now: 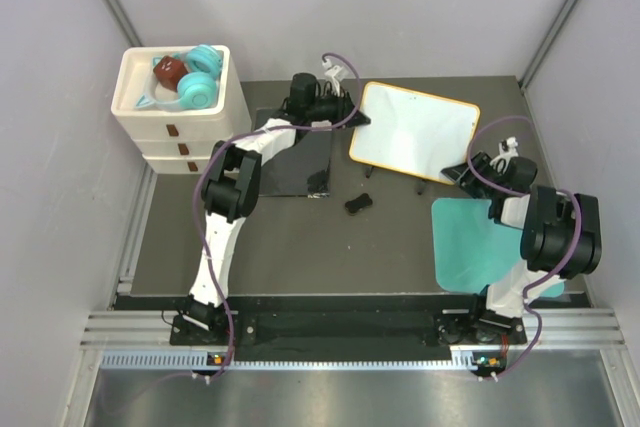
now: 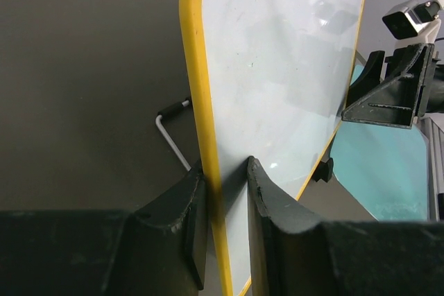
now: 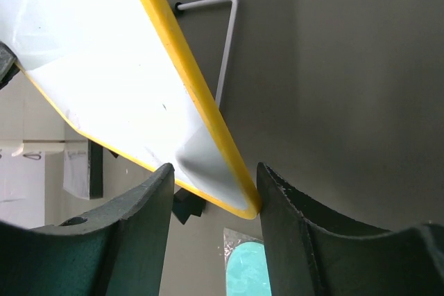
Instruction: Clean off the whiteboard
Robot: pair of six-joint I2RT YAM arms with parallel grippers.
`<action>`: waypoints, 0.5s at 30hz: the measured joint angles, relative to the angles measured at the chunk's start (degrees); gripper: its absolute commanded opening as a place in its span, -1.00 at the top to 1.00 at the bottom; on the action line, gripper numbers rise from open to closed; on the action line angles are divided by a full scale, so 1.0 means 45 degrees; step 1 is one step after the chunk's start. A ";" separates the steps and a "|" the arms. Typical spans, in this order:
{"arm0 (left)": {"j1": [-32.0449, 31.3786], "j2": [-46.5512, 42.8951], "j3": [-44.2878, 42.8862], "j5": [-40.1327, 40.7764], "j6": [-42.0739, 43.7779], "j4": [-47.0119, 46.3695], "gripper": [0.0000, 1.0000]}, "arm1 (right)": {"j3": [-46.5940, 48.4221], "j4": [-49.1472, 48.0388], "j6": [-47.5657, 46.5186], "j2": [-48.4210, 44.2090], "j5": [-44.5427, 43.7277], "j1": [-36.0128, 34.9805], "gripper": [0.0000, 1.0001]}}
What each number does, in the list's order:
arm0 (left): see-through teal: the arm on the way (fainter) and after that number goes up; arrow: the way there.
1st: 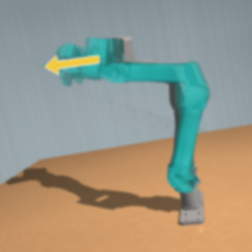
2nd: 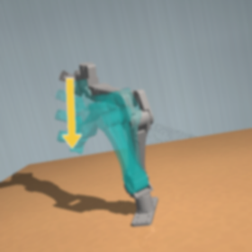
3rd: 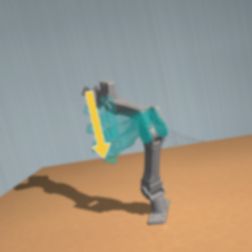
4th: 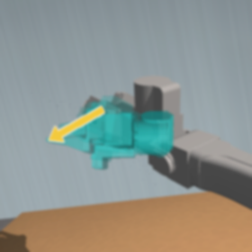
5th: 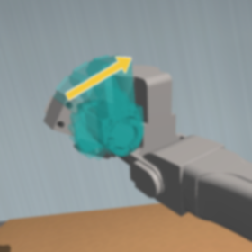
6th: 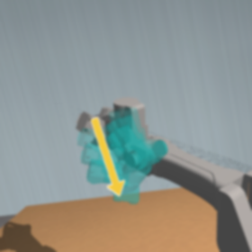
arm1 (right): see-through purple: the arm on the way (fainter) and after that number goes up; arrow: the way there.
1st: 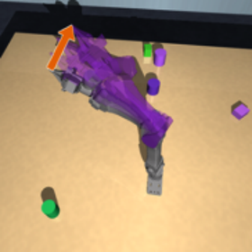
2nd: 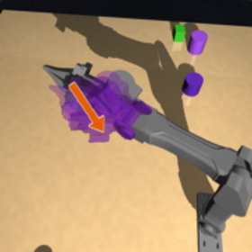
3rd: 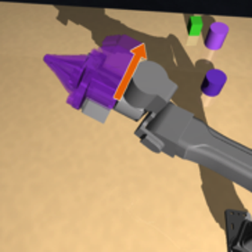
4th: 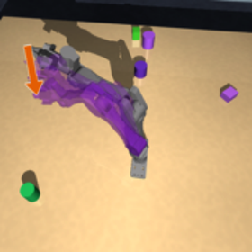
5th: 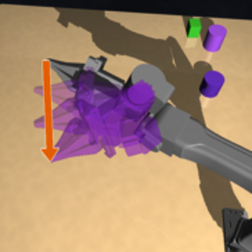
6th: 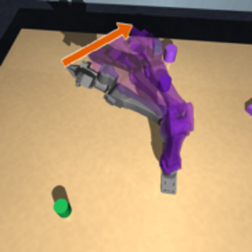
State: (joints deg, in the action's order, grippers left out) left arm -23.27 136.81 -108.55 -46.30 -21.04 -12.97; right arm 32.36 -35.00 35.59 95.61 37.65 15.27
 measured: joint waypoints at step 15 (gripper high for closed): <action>0.0175 0.0170 -0.0044 -0.0044 -0.0257 -0.0160 0.51 | 0.0097 0.0126 -0.0233 0.0000 -0.0058 -0.0311 -0.04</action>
State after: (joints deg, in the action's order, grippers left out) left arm -22.48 137.58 -108.75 -46.50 -22.20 -13.69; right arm 32.80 -34.44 34.54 95.61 37.39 13.87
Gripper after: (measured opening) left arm 0.283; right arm 0.515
